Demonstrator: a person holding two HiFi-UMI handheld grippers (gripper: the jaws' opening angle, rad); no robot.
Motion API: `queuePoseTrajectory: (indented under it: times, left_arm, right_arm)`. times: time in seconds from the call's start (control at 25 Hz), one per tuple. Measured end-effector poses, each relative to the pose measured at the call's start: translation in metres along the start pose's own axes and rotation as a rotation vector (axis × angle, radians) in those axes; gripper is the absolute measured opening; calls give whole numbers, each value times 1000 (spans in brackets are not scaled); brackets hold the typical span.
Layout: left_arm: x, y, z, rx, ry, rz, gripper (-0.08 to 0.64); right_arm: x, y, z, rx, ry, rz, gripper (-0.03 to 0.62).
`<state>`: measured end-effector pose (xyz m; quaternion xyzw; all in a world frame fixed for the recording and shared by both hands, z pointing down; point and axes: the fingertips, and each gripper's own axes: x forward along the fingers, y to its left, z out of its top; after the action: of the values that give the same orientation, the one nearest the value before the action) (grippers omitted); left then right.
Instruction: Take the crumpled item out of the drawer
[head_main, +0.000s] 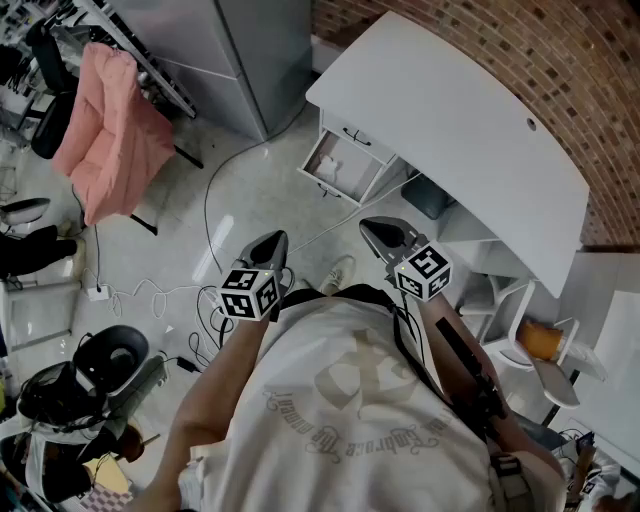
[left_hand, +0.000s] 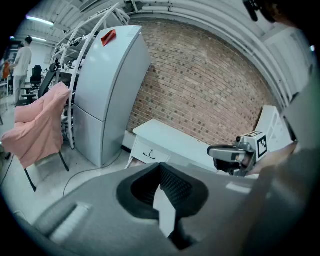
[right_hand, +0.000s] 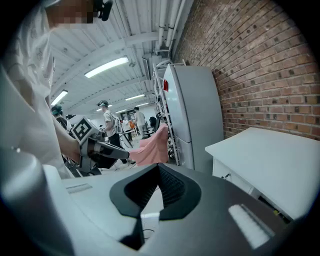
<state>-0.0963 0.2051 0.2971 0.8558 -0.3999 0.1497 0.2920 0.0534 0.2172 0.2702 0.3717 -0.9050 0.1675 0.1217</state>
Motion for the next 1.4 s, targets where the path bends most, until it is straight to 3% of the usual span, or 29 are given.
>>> queuePoseTrajectory:
  times: [0.36, 0.84, 1.12, 1.4]
  left_arm:
    - [-36, -11, -8, 36, -12, -53, 3]
    - [-60, -6, -23, 17, -19, -63, 3]
    - [-73, 21, -13, -16, -44, -8, 3]
    - [-57, 27, -1, -20, -24, 26, 3]
  right_arm:
    - [-9, 44, -3, 7, -14, -41, 8]
    - [-6, 70, -3, -22, 32, -53, 8]
    - [-1, 60, 8, -41, 51, -75, 8]
    - [11, 23, 3, -9, 75, -68, 8]
